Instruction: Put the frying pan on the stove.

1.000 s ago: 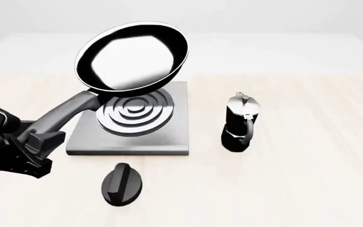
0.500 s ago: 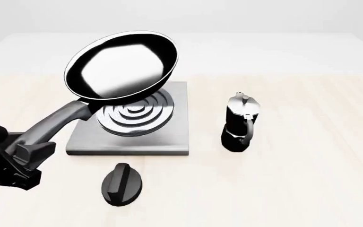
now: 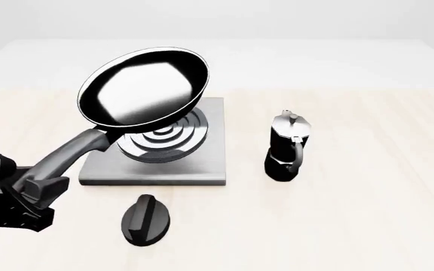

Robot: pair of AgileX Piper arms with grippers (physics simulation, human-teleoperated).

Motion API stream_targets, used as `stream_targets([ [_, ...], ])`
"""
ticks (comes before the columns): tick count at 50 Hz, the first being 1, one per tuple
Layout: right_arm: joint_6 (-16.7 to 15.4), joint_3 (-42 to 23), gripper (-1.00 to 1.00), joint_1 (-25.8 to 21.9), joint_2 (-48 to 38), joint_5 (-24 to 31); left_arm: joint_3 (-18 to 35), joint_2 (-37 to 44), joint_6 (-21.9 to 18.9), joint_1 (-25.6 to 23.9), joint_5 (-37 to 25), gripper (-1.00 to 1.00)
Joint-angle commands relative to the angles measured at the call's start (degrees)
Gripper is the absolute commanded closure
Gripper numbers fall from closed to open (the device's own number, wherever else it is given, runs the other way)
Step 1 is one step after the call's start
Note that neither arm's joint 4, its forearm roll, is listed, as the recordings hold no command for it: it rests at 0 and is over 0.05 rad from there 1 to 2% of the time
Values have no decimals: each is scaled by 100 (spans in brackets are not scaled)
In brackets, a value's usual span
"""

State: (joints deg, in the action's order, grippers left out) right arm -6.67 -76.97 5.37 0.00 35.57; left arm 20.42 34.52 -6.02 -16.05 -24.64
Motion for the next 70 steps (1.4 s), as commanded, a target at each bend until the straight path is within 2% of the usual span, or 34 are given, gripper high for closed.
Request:
stream_targets([
  [1, -1, -15, -100, 8, 0, 12, 35, 61, -105, -6, 218, 100],
  [28, -3, -47, -100, 12, 0, 30, -192, 318, -9, 2, 535, 100],
  [50, 18, -48, -100, 37, 0, 25, -327, 904, -12, -23, 1027, 100],
  [70, 23, -48, -100, 41, 0, 20, -301, 935, -74, 79, 1024, 100],
])
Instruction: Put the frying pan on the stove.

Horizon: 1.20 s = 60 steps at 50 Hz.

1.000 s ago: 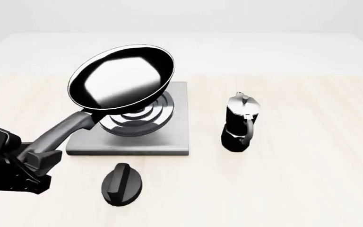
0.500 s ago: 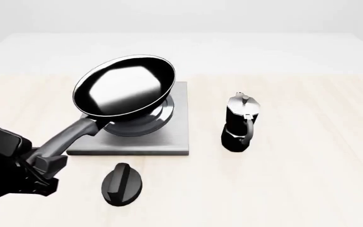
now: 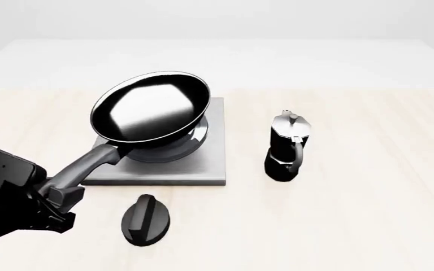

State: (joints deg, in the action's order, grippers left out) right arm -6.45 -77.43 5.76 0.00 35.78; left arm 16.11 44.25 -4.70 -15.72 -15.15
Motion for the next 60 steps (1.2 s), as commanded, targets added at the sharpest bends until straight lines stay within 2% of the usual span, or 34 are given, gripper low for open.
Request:
stream_targets([
  [1, 3, -9, -100, 6, 0, 3, 124, -27, -205, 49, 88, 100],
  [14, 13, -20, -100, 15, 0, 6, 111, -22, -221, 107, 91, 100],
  [15, 11, -19, -100, 12, 0, 6, 111, -17, -219, 113, 98, -100],
  [34, 7, -28, -100, 2, 0, 16, 173, 55, -234, 131, 119, -100],
  [60, 7, -90, -100, -17, 0, 69, 817, -970, -274, 201, -632, -100],
])
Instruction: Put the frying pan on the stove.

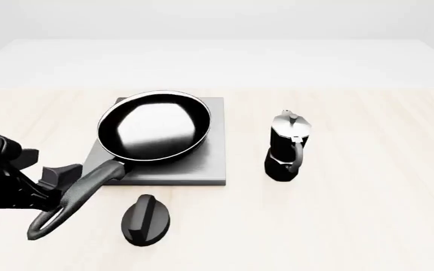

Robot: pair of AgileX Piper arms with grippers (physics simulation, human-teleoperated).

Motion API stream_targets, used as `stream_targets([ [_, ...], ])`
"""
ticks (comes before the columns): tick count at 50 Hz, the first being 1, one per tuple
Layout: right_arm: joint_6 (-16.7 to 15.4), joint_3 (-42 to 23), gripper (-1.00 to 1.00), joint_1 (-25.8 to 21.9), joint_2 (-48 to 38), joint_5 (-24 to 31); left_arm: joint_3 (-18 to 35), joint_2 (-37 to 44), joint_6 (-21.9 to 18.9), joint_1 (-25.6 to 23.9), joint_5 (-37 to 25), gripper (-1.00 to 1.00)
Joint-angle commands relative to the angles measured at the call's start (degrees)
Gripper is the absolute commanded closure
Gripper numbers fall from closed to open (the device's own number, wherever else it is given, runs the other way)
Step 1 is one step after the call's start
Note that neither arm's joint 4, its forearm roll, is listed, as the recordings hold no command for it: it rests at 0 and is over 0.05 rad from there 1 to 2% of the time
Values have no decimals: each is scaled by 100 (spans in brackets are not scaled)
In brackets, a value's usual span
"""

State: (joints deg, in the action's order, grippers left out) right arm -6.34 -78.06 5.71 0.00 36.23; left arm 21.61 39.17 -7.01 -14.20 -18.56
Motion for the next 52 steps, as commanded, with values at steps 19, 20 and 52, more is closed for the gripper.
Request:
stream_targets([
  [19, -33, -1, -100, -53, 0, -2, 505, -1188, -63, 53, -569, -100],
  [20, -38, 3, -100, -58, 0, -7, 537, -1274, -47, 40, -602, -100],
  [52, -48, -24, -100, -83, 0, 18, 1115, -2648, 124, 128, -1300, -100],
])
